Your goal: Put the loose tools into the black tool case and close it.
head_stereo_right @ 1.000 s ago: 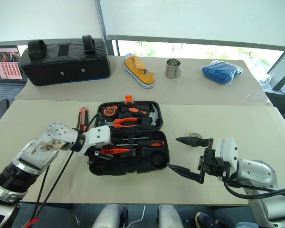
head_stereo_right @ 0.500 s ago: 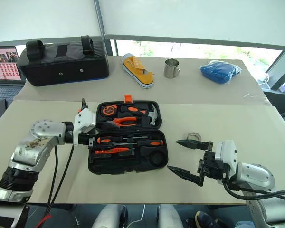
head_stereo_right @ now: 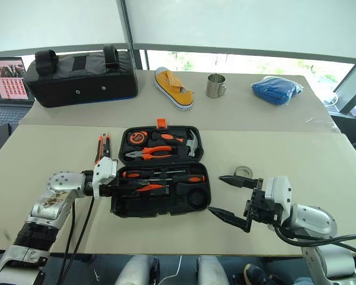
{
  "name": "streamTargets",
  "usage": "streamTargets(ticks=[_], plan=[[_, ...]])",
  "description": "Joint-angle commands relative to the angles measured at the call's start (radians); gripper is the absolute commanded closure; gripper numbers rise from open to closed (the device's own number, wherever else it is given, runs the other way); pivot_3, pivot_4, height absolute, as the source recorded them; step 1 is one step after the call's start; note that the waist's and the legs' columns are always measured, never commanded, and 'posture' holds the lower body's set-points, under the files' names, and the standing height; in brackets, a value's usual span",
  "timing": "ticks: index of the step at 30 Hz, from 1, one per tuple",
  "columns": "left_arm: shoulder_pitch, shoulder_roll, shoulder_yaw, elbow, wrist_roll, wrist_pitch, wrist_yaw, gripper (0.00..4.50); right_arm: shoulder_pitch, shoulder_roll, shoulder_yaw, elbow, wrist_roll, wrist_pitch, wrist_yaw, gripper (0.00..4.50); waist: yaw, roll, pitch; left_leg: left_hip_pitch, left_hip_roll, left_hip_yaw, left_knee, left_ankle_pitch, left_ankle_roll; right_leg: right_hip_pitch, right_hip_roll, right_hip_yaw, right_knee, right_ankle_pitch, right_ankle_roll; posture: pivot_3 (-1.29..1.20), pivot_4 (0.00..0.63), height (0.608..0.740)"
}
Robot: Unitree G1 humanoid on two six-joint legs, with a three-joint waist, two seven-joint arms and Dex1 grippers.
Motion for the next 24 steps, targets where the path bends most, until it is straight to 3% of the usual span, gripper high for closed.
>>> streamTargets(ticks=[1, 9, 16, 21, 23, 24], plan=[[0.016, 0.010, -0.030, 0.016, 0.055, 0.030, 0.037, 4.49, -0.008, 0.004, -0.013, -0.018, 0.009, -0.016, -0.002, 0.00, 0.000, 0.001, 0.000, 0.000, 0.000, 0.000, 0.000, 0.000, 0.000, 0.000, 0.000, 0.000, 0.000, 0.000, 0.000, 0.00, 0.150, 0.740], [0.034, 0.063, -0.130, 0.018, 0.149, 0.064, 0.015, 4.49, -0.016, 0.006, -0.009, -0.016, 0.008, -0.013, -0.005, 0.00, -0.009, 0.011, -0.008, 0.002, 0.000, 0.000, -0.001, 0.000, 0.000, 0.001, 0.000, 0.001, 0.000, 0.000, 0.000, 0.00, 0.150, 0.740], [0.035, 0.040, -0.121, 0.004, 0.131, 0.101, 0.077, 4.49, -0.041, 0.009, -0.002, -0.004, 0.009, -0.010, -0.003, 0.00, -0.012, 0.014, -0.011, 0.010, 0.000, 0.000, -0.001, 0.000, 0.000, 0.010, 0.000, 0.001, -0.001, 0.000, 0.000, 0.00, 0.150, 0.740], [0.090, 0.038, -0.003, -0.032, 0.026, 0.058, 0.093, 4.49, -0.043, 0.013, -0.009, 0.009, 0.016, -0.024, 0.013, 0.00, -0.014, 0.014, -0.012, 0.014, 0.000, 0.000, -0.002, 0.000, 0.000, 0.014, 0.000, 0.001, -0.002, -0.001, 0.000, 0.00, 0.150, 0.740], [0.146, 0.035, 0.108, -0.090, -0.076, 0.057, 0.107, 4.49, -0.040, 0.018, -0.035, 0.015, 0.031, -0.037, 0.018, 0.00, -0.026, 0.014, -0.011, 0.014, 0.001, 0.000, -0.003, 0.000, 0.000, 0.013, 0.000, 0.001, -0.002, -0.001, 0.000, 0.00, 0.150, 0.740], [0.180, 0.035, 0.168, -0.116, -0.112, 0.041, 0.122, 4.24, -0.038, 0.020, -0.049, 0.017, 0.037, -0.046, 0.022, 0.00, -0.031, 0.014, -0.011, 0.013, 0.002, 0.000, -0.003, 0.000, 0.000, 0.012, 0.001, 0.001, -0.001, -0.001, -0.001, 0.00, 0.150, 0.740]])
